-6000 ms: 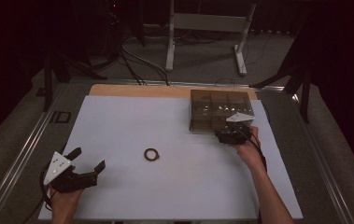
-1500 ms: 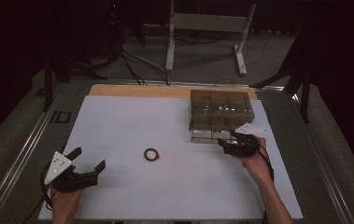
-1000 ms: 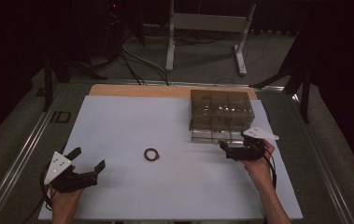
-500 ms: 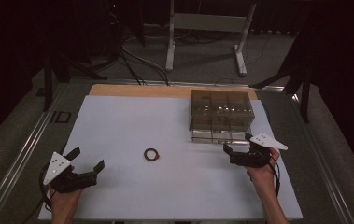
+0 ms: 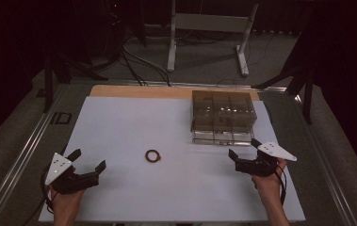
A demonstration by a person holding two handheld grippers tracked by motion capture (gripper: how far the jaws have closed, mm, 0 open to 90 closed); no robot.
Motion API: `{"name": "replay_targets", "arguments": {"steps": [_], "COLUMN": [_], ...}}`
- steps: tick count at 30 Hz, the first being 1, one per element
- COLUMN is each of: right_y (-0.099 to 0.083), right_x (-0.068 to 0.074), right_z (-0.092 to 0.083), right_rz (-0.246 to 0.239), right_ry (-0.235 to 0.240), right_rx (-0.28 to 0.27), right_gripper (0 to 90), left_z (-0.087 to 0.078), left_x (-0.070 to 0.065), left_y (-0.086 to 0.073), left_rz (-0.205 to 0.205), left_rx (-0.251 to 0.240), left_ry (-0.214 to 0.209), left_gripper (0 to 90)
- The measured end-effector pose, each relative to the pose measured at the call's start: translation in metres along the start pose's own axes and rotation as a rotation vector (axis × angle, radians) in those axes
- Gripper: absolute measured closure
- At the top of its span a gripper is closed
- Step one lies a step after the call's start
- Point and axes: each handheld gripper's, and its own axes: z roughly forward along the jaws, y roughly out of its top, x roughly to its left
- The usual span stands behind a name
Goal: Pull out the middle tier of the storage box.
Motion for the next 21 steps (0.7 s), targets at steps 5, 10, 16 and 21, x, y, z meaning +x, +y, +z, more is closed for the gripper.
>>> {"name": "replay_targets", "arguments": {"steps": [5,10,16,21], "right_y": [0.001,-0.001,-0.005,-0.006], "right_x": [0.005,0.009,0.012,0.015], "right_z": [-0.006,-0.012,-0.016,-0.017], "right_rz": [-0.004,-0.011,-0.01,-0.011], "right_ry": [-0.003,-0.007,-0.007,-0.01], "right_rx": [-0.024,-0.036,-0.025,-0.027], "right_gripper": [0.0,0.0,0.0,0.0], "left_z": [0.001,0.004,0.01,0.016], "left_x": [-0.002,-0.006,-0.012,-0.014], "left_y": [0.004,0.011,0.017,0.021], "left_rz": [0.003,0.037,0.055,0.051], "left_rx": [-0.003,-0.005,0.019,0.028], "left_ry": [0.005,0.008,-0.002,-0.018], "left_gripper": [0.9,0.9,0.9,0.9]}}
